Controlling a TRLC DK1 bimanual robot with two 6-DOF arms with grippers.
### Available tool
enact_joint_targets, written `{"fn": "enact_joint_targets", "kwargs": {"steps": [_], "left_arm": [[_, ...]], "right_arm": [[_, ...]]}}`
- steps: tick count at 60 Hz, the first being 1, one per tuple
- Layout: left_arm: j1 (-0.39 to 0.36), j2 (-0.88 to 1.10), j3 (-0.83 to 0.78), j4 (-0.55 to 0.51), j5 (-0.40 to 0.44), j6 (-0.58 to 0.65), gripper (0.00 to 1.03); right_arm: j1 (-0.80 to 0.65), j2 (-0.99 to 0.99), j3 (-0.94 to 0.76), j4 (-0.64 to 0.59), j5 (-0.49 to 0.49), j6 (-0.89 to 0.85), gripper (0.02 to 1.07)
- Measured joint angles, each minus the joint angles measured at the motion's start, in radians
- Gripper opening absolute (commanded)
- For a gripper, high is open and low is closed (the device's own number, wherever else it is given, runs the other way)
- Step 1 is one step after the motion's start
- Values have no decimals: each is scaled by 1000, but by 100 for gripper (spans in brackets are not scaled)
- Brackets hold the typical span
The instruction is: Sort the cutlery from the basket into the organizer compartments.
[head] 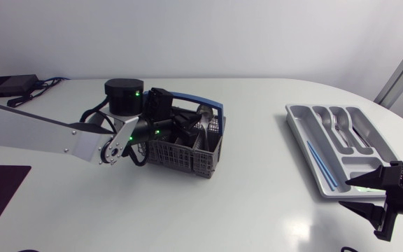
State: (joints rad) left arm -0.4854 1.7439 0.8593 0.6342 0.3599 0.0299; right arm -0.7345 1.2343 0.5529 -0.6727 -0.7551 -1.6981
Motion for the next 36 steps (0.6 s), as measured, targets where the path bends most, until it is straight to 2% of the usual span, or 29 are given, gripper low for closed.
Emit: {"fn": "enact_joint_targets", "kwargs": {"steps": [8,21,26,29,36], "left_arm": [[-7,-4,0,-1,11,0,21],[-7,-2,2,-8,25,16,30],[-7,-1,3,-8,25,23,30],[-7,0,3,-8,25,24,36],[-7,2,3,-8,-10,29,39]], "right_arm": [[0,0,-1,0,0,0,74],[0,0,-1,0,0,0,74],[0,0,-1,0,0,0,74],[0,0,-2,0,0,0,74],[0,0,-8,0,0,0,74]]}}
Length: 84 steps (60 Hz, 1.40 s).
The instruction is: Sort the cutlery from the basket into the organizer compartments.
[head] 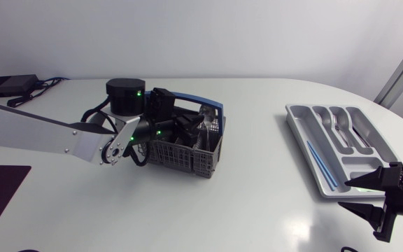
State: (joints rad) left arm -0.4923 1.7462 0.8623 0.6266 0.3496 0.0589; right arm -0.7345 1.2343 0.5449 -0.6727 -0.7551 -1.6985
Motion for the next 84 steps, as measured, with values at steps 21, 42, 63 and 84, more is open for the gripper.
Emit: {"fn": "enact_joint_targets", "kwargs": {"steps": [21,42,63,84], "left_arm": [[20,11,3,3,-68,6,39],[26,83,99,2,-40,12,43],[27,86,112,-25,113,12,60],[26,88,126,-43,222,12,60]], "right_arm": [[1,0,-9,0,0,-4,74],[7,0,-13,0,0,-4,74],[7,0,-14,4,0,-4,74],[7,0,-18,6,3,-4,74]]}}
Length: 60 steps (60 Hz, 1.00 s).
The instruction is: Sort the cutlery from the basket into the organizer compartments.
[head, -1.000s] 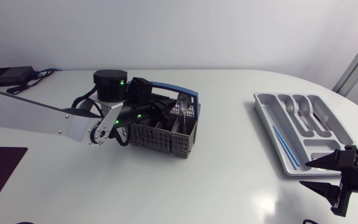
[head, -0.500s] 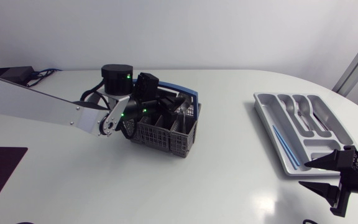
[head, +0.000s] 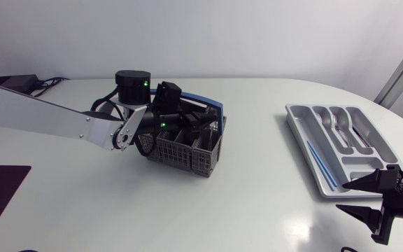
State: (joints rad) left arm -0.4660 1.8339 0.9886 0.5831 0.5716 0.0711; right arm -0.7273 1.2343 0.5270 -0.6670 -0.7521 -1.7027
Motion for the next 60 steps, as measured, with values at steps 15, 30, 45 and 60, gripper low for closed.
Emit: {"fn": "enact_joint_targets", "kwargs": {"steps": [15,30,45,60], "left_arm": [[0,0,1,-16,26,5,60],[13,11,8,-45,14,11,60],[27,-51,-13,-144,-6,92,60],[26,-152,-48,-184,-40,163,60]], "right_arm": [[0,0,0,10,0,0,74],[1,-1,0,9,0,1,74],[69,-79,7,-19,-44,121,74],[261,-175,90,-1,-86,403,74]]}}
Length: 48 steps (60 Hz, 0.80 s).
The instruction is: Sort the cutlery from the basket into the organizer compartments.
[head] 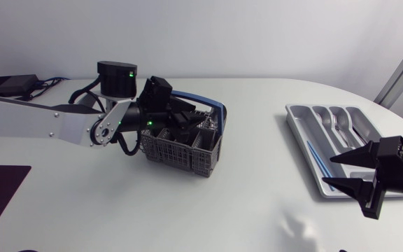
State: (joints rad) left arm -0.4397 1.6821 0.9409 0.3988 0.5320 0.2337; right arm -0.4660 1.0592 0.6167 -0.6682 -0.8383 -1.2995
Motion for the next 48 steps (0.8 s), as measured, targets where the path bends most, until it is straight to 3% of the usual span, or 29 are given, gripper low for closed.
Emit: {"fn": "enact_joint_targets", "kwargs": {"steps": [29,48], "left_arm": [[-25,-60,-69,-82,-79,109,65],[-28,-111,-78,-138,-138,157,75]], "right_arm": [[393,37,59,351,26,583,74],[508,271,235,423,43,758,74]]}}
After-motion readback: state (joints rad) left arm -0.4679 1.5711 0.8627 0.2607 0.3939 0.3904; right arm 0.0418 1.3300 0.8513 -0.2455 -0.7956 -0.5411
